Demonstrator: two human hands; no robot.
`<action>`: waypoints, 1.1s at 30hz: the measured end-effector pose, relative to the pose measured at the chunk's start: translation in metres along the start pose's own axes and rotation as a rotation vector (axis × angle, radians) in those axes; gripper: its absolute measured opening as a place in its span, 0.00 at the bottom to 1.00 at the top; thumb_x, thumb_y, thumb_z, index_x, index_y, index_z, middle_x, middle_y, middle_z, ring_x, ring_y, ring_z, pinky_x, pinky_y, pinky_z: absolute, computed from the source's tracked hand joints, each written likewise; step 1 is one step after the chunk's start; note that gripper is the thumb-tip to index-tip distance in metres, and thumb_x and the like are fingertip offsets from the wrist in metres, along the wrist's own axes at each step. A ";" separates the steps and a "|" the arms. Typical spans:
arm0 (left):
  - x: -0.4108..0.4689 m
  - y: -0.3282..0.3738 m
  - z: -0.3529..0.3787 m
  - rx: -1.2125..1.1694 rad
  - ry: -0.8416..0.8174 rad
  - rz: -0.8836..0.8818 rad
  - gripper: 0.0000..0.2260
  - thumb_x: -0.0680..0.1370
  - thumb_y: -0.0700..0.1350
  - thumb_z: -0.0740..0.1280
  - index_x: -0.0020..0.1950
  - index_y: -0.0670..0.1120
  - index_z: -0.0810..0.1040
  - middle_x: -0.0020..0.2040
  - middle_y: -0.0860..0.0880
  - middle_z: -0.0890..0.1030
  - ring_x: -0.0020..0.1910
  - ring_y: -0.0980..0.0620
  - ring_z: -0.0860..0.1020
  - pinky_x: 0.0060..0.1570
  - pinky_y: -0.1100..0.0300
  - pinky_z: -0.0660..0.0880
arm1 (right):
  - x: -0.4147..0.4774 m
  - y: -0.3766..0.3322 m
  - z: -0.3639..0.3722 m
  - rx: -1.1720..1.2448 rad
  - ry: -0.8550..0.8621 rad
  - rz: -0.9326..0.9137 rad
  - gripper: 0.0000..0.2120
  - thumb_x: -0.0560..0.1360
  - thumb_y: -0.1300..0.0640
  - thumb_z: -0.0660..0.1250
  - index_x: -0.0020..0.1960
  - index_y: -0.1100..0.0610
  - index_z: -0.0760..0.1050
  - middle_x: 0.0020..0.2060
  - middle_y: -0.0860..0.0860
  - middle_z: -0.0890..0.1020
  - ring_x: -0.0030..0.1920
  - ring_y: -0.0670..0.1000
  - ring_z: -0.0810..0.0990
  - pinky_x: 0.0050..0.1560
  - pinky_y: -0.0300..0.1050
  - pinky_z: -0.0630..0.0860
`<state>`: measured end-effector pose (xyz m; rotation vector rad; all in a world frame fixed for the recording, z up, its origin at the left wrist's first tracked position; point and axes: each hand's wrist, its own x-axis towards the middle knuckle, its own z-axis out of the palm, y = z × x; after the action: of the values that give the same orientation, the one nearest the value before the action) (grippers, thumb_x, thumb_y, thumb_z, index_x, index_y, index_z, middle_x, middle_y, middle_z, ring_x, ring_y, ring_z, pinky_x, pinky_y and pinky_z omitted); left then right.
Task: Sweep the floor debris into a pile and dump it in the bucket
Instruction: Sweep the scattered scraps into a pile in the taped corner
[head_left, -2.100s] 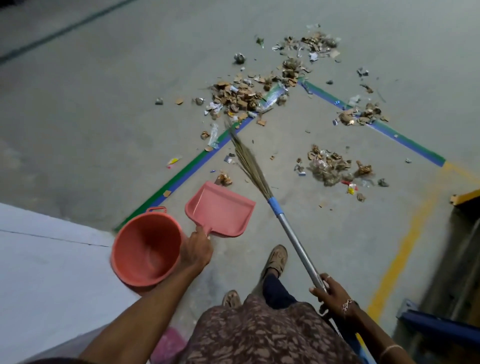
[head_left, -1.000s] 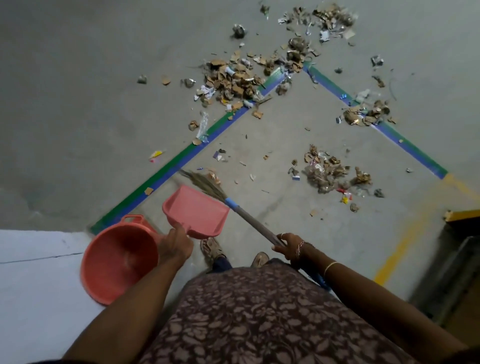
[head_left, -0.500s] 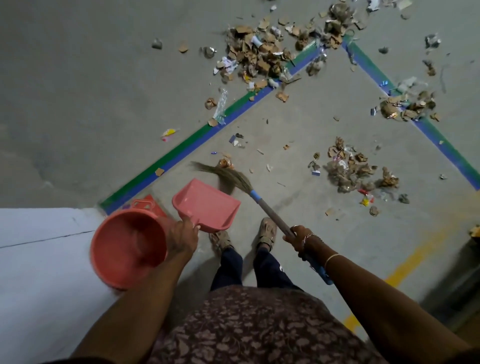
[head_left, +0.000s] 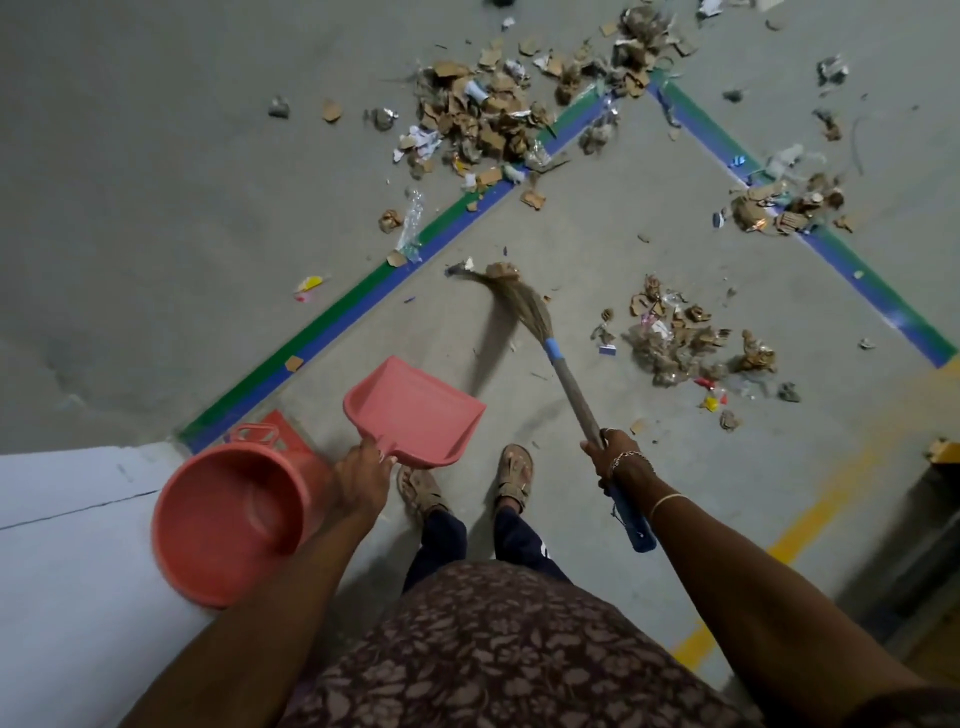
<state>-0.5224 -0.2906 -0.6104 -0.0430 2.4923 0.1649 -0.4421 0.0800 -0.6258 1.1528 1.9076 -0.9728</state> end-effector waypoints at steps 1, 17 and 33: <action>-0.001 0.003 0.000 0.015 0.006 0.004 0.18 0.81 0.51 0.65 0.68 0.43 0.72 0.58 0.41 0.81 0.58 0.39 0.79 0.55 0.46 0.73 | 0.003 0.004 -0.005 0.047 0.017 -0.006 0.12 0.79 0.49 0.65 0.54 0.59 0.73 0.37 0.57 0.79 0.28 0.56 0.78 0.27 0.47 0.79; -0.005 0.020 0.012 0.304 0.068 0.084 0.15 0.80 0.53 0.64 0.60 0.45 0.75 0.54 0.43 0.83 0.54 0.40 0.80 0.58 0.49 0.70 | -0.034 0.067 0.004 -0.084 -0.234 -0.101 0.09 0.76 0.59 0.66 0.51 0.64 0.71 0.39 0.59 0.79 0.28 0.57 0.80 0.29 0.50 0.79; -0.025 -0.011 0.028 0.526 -0.010 0.044 0.14 0.71 0.47 0.68 0.54 0.41 0.77 0.43 0.45 0.83 0.41 0.45 0.81 0.49 0.49 0.69 | -0.015 0.124 0.013 -0.168 -0.149 0.044 0.12 0.78 0.49 0.67 0.54 0.58 0.74 0.42 0.57 0.79 0.32 0.56 0.81 0.25 0.43 0.76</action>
<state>-0.4847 -0.2986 -0.6190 0.2300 2.4501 -0.4708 -0.3210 0.1029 -0.6495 0.9929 1.7999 -0.8339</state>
